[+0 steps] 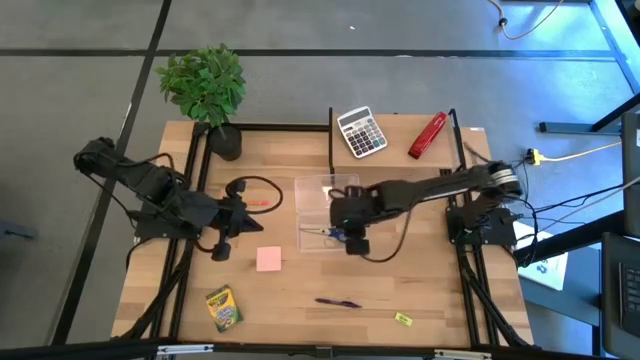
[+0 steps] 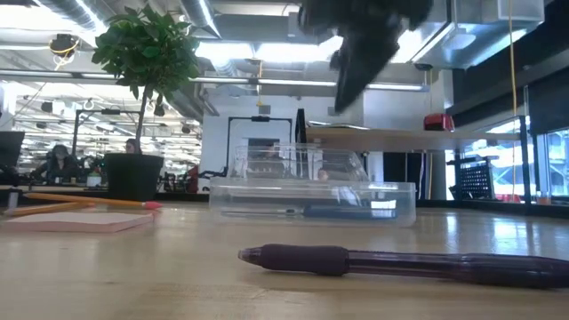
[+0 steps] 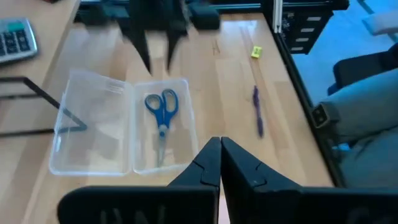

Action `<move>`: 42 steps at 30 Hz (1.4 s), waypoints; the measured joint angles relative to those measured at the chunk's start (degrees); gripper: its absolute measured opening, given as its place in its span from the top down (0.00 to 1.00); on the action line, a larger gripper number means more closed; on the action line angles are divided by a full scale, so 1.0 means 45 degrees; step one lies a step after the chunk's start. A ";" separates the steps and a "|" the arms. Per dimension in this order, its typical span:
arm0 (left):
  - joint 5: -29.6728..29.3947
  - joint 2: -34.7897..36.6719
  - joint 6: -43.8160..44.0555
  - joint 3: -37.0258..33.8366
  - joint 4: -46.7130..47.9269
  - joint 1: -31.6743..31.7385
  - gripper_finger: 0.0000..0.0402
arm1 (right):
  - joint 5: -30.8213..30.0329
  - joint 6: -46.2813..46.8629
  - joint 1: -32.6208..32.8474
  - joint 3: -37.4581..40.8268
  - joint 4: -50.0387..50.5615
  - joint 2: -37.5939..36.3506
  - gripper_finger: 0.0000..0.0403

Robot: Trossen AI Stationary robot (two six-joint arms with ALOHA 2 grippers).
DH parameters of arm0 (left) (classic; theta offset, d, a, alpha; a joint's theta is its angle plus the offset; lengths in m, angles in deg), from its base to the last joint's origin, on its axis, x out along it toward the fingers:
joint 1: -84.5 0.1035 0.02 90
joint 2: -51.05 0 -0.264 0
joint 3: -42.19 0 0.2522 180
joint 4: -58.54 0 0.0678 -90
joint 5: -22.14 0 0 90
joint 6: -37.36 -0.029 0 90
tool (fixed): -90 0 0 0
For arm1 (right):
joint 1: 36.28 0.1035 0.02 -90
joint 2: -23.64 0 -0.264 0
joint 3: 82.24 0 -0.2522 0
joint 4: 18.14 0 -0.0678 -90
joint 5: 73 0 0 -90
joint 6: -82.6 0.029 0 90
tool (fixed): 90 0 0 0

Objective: Pack school essentials
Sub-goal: Put the yellow crayon box into the transparent supply box

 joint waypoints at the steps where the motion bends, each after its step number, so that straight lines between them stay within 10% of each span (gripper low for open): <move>1: 0.0003 -0.0006 0.0476 0.0089 0.0271 -0.0131 1.00 | -0.0126 0.0002 0.0023 -0.0004 -0.0058 -0.0360 0.67; 10: 0.0151 -0.0353 0.4850 0.0224 0.1040 -0.1862 1.00 | -0.0250 -0.1284 0.0600 0.0661 -0.2794 -0.2742 0.67; 19: 0.2224 -0.1571 0.7978 0.0219 0.2591 -0.3170 1.00 | 0.3928 -0.3694 0.0811 0.1339 -0.4770 -0.2914 0.67; 34: 0.2665 -0.3139 1.0642 0.0214 0.2333 -0.4742 1.00 | 0.3816 -0.4030 0.0811 0.1341 -0.4838 -0.2904 0.67; 42: 0.2636 -0.4092 1.5843 0.0209 0.0742 -0.5497 1.00 | 0.3821 -0.3996 0.0811 0.1341 -0.4960 -0.2899 0.67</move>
